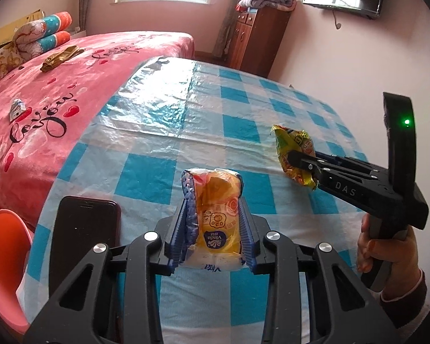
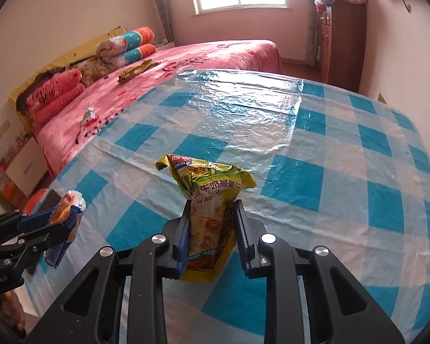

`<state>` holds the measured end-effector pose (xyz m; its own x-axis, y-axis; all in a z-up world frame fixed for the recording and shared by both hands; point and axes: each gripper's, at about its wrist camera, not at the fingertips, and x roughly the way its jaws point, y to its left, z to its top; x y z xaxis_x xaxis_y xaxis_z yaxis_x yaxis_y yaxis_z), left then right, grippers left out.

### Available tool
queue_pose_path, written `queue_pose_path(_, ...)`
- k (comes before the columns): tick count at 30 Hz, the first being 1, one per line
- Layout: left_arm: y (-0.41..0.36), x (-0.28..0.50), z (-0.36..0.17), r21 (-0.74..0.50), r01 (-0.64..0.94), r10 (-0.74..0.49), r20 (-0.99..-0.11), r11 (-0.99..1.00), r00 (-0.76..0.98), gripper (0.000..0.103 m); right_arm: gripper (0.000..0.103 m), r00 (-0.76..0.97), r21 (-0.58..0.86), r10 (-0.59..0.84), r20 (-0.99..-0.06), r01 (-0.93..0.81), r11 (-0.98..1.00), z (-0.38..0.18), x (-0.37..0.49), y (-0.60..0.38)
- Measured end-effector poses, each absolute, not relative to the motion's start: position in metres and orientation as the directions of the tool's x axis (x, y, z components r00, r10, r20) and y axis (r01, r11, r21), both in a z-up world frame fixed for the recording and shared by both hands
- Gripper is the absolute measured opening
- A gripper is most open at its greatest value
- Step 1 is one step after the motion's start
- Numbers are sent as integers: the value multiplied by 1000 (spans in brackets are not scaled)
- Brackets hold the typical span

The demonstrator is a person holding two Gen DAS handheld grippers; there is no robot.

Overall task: Collect trash
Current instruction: 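Lift the bread bag with the left gripper while the right lifts the chip bag, then carry both bags over the orange bucket and open both grippers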

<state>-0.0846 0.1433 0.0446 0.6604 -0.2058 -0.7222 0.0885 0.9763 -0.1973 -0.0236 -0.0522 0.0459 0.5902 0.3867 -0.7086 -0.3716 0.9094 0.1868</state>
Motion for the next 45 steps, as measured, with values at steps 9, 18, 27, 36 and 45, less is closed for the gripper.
queue_pose_path(9, 156, -101, 60, -220, 99, -226, -686, 970, 692, 36, 28, 611, 227, 418, -672, -367, 902, 68, -40, -54)
queue_pose_path(18, 182, -120, 74, -238, 86, -224, -650, 967, 726, 36, 28, 597, 261, 464, -654, -397, 880, 88, -59, -38)
queue_pose_path(27, 220, -137, 85, -252, 42, -194, -613, 967, 766, 36, 27, 573, 262, 515, -638, -467, 844, 111, -76, -4)
queue_pose_path(36, 279, -159, 83, -268, -75, -106, -601, 961, 792, 36, 27, 492, 242, 600, -631, -610, 754, 138, -96, 74)
queue_pose_path(45, 345, -185, 73, -268, -220, 9, -616, 938, 788, 36, 28, 380, 216, 670, -638, -747, 629, 154, -117, 166)
